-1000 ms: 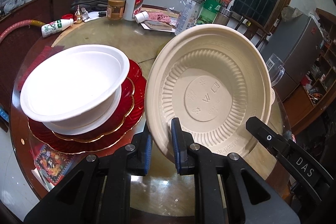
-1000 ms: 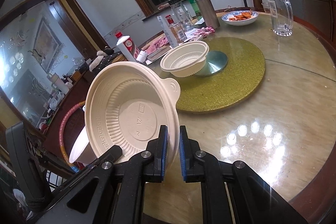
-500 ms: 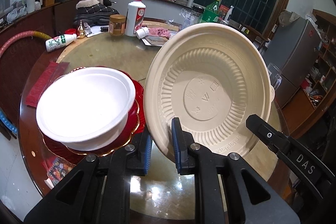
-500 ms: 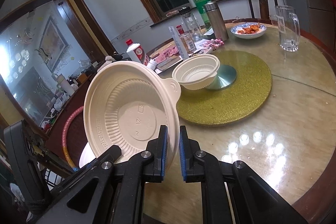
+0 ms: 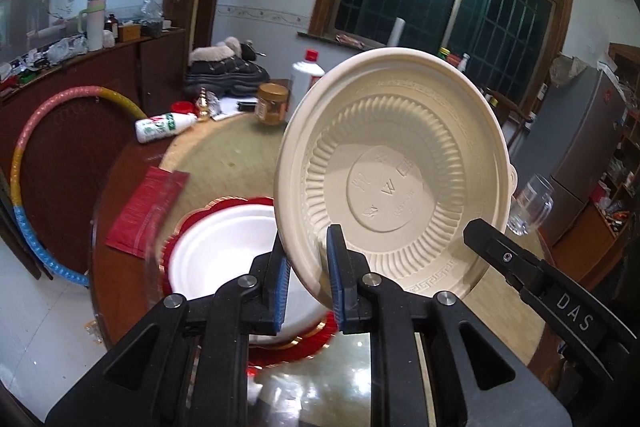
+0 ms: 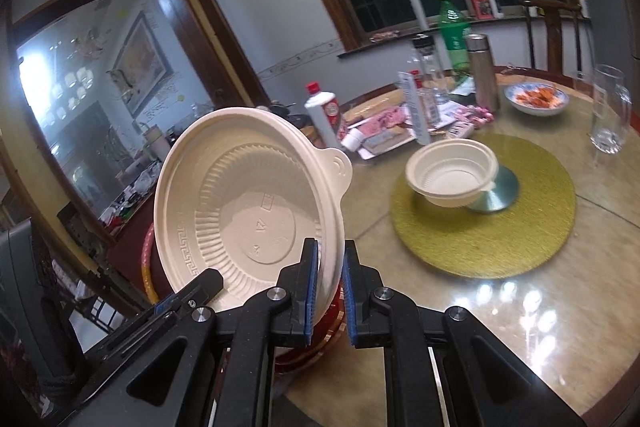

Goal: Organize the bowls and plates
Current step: 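Carry the beige bowl with both grippers toward the red plate stack, then lower the beige bowl into the white foam bowls on the red plates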

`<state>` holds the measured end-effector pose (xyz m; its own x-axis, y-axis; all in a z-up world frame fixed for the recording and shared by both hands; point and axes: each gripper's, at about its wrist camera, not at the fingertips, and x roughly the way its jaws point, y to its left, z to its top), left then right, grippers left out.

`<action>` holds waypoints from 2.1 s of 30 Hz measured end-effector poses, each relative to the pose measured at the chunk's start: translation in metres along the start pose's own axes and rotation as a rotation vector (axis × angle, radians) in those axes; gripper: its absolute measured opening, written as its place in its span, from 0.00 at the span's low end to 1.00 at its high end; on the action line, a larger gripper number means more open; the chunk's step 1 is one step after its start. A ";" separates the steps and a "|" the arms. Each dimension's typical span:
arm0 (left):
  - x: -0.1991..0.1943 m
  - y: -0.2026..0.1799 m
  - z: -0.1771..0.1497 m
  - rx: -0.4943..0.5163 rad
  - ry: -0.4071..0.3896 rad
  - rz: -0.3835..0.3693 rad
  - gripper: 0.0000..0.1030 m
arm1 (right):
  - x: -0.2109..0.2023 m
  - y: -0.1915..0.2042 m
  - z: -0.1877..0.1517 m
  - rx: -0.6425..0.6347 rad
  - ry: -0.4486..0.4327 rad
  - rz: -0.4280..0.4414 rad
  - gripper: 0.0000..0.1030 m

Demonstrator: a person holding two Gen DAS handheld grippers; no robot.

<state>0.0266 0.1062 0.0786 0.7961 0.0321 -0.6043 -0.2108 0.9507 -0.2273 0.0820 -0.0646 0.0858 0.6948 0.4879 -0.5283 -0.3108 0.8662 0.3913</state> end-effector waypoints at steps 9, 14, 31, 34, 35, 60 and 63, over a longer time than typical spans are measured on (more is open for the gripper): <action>0.016 0.048 -0.004 -0.073 0.052 0.075 0.15 | 0.055 0.039 -0.001 -0.044 0.114 0.075 0.11; 0.028 0.058 -0.013 -0.085 0.110 0.089 0.16 | 0.078 0.038 -0.014 -0.042 0.178 0.074 0.11; 0.037 0.064 -0.033 -0.072 0.195 0.110 0.18 | 0.094 0.032 -0.037 -0.040 0.265 0.062 0.11; 0.038 0.063 -0.033 -0.066 0.200 0.119 0.18 | 0.095 0.032 -0.037 -0.034 0.278 0.067 0.12; 0.039 0.063 -0.033 -0.065 0.205 0.121 0.18 | 0.096 0.031 -0.037 -0.031 0.281 0.070 0.12; 0.038 0.068 -0.034 -0.101 0.201 0.162 0.42 | 0.089 0.025 -0.036 0.013 0.256 0.103 0.47; 0.035 0.074 -0.034 -0.123 0.188 0.163 0.48 | 0.085 0.023 -0.034 0.025 0.242 0.115 0.57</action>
<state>0.0198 0.1668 0.0146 0.6289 0.1129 -0.7692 -0.4041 0.8927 -0.1994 0.1112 0.0007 0.0242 0.4794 0.5976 -0.6427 -0.3604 0.8018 0.4766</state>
